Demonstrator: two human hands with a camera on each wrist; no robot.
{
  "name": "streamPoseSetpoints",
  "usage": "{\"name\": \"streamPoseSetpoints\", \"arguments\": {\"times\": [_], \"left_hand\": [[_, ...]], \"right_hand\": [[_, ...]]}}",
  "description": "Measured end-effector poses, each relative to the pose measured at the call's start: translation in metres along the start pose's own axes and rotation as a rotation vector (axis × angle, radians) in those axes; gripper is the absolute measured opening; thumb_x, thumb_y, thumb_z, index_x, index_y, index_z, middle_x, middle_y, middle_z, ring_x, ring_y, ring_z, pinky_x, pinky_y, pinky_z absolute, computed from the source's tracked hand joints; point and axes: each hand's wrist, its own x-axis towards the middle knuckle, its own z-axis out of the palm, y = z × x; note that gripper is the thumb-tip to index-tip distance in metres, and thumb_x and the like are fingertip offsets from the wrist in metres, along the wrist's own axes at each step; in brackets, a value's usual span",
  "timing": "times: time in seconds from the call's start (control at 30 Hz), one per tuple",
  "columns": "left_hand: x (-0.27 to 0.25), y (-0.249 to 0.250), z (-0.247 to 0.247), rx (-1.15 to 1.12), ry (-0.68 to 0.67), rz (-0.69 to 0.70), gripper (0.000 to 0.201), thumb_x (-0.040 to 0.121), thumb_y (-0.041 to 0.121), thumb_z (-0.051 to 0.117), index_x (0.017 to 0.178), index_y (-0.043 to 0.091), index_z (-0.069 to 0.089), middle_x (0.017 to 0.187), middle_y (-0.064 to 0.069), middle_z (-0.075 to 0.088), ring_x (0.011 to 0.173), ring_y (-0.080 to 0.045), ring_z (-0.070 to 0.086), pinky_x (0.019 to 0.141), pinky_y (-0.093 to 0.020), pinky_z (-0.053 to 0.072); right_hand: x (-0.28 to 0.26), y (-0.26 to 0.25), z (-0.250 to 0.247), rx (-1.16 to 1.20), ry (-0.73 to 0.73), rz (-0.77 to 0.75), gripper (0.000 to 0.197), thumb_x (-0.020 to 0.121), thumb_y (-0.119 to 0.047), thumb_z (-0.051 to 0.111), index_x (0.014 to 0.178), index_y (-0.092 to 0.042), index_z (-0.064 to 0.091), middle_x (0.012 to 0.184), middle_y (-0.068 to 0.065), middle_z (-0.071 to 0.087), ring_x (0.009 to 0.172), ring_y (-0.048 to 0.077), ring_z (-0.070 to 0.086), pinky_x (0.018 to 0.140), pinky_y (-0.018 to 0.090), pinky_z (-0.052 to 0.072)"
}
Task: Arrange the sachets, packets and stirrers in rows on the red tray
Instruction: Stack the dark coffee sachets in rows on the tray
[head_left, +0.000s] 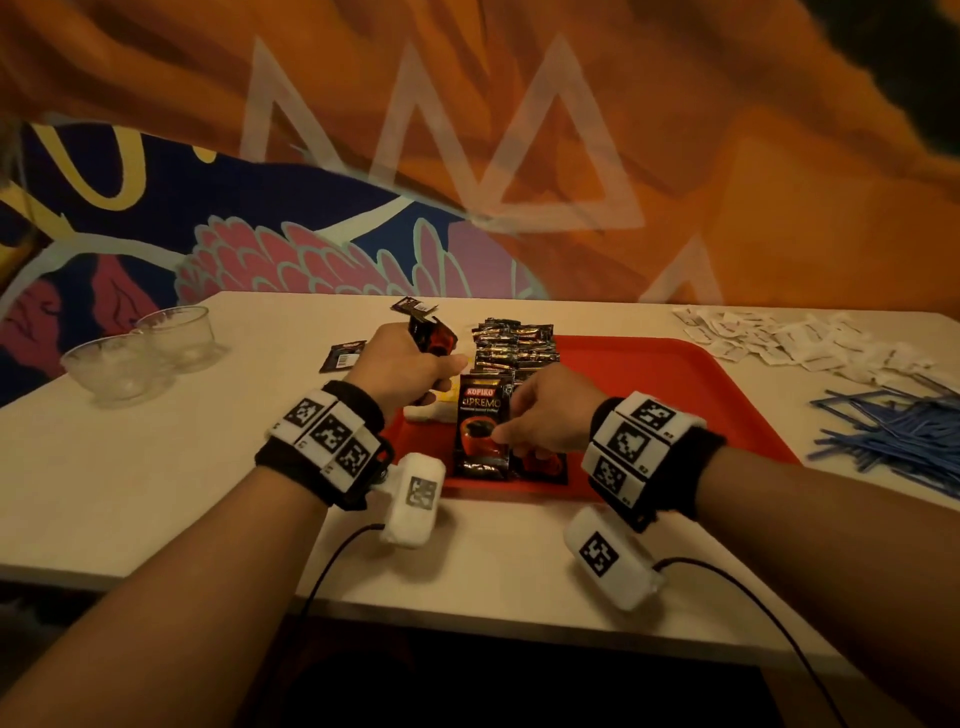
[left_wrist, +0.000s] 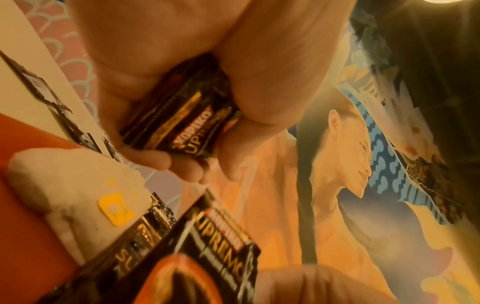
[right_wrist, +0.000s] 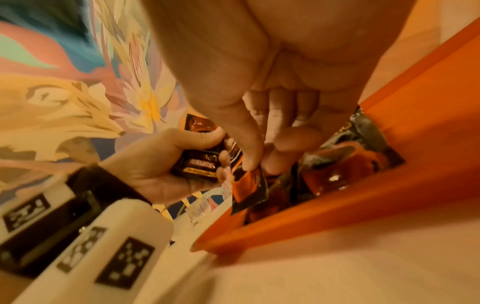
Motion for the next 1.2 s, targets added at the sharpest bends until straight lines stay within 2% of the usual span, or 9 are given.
{"name": "streamPoseSetpoints", "arguments": {"times": [0.1,0.23,0.43,0.63,0.73,0.8,0.97,1.1,1.2], "left_hand": [[0.001,0.000,-0.007,-0.053,-0.006,-0.031,0.017,0.091,0.011,0.071,0.106,0.005,0.066,0.089,-0.009,0.070,0.067,-0.015,0.062,0.057,-0.026,0.051],[0.002,0.000,-0.012,-0.144,-0.007,-0.081,0.018,0.094,0.011,0.066,0.111,0.003,0.064,0.088,-0.008,0.070,0.066,-0.014,0.062,0.052,-0.025,0.050],[0.000,-0.002,-0.015,-0.207,-0.007,-0.117,0.018,0.094,0.009,0.065,0.112,0.004,0.064,0.083,-0.006,0.070,0.067,-0.015,0.062,0.053,-0.027,0.050],[-0.004,0.000,-0.013,-0.316,-0.056,-0.161,0.019,0.095,0.013,0.062,0.111,0.004,0.065,0.080,-0.007,0.067,0.062,-0.016,0.061,0.052,-0.027,0.048],[-0.009,0.004,-0.013,-0.433,-0.104,-0.195,0.018,0.095,0.015,0.051,0.105,0.005,0.062,0.077,-0.008,0.064,0.058,-0.017,0.059,0.052,-0.028,0.047],[-0.010,0.005,-0.012,-0.514,-0.117,-0.210,0.023,0.093,0.014,0.046,0.107,0.003,0.060,0.076,-0.009,0.062,0.060,-0.019,0.059,0.054,-0.029,0.050],[-0.012,0.007,-0.007,-0.555,-0.080,-0.165,0.023,0.094,0.007,0.060,0.114,-0.004,0.061,0.082,-0.015,0.072,0.070,-0.025,0.073,0.063,-0.039,0.061],[-0.017,0.011,-0.001,-0.592,-0.194,-0.148,0.031,0.089,0.007,0.067,0.118,-0.003,0.064,0.098,-0.019,0.072,0.085,-0.031,0.073,0.063,-0.038,0.059],[-0.023,0.014,0.006,-0.569,-0.261,-0.118,0.021,0.091,0.008,0.065,0.111,0.004,0.067,0.099,-0.015,0.073,0.090,-0.031,0.073,0.062,-0.037,0.058]], "right_hand": [[0.000,0.000,0.005,-0.066,-0.004,0.033,0.013,0.086,-0.024,0.076,0.083,-0.013,0.069,0.078,0.000,0.073,0.060,0.007,0.063,0.051,0.019,0.050],[0.000,-0.002,0.008,-0.163,-0.013,0.035,0.021,0.083,-0.026,0.079,0.087,-0.010,0.067,0.092,0.007,0.076,0.080,0.016,0.071,0.075,0.031,0.059],[-0.002,-0.007,0.007,-0.266,-0.008,0.050,0.030,0.081,-0.033,0.079,0.086,-0.014,0.057,0.097,0.007,0.076,0.070,0.015,0.061,0.064,0.027,0.050],[-0.003,-0.006,0.008,-0.310,0.016,0.035,0.037,0.079,-0.034,0.081,0.087,-0.016,0.050,0.096,0.007,0.072,0.074,0.018,0.061,0.059,0.026,0.047],[-0.003,-0.004,0.004,-0.230,0.011,0.022,0.031,0.082,-0.032,0.079,0.079,-0.016,0.052,0.083,0.003,0.072,0.067,0.015,0.065,0.054,0.024,0.048],[-0.004,-0.007,-0.002,-0.199,0.027,0.000,0.029,0.084,-0.032,0.076,0.076,-0.016,0.055,0.083,0.004,0.075,0.071,0.014,0.068,0.060,0.025,0.052],[-0.005,-0.017,-0.026,-0.013,0.187,-0.150,0.025,0.084,-0.036,0.076,0.076,-0.016,0.064,0.077,0.001,0.072,0.072,0.011,0.065,0.071,0.031,0.054],[0.001,-0.022,-0.035,0.210,0.277,-0.247,0.036,0.077,-0.041,0.081,0.100,-0.017,0.067,0.096,0.002,0.071,0.091,0.017,0.069,0.080,0.038,0.058],[0.005,-0.021,-0.033,0.294,0.203,-0.262,0.040,0.080,-0.028,0.081,0.115,-0.015,0.066,0.094,0.002,0.068,0.087,0.018,0.068,0.072,0.034,0.055]]}}
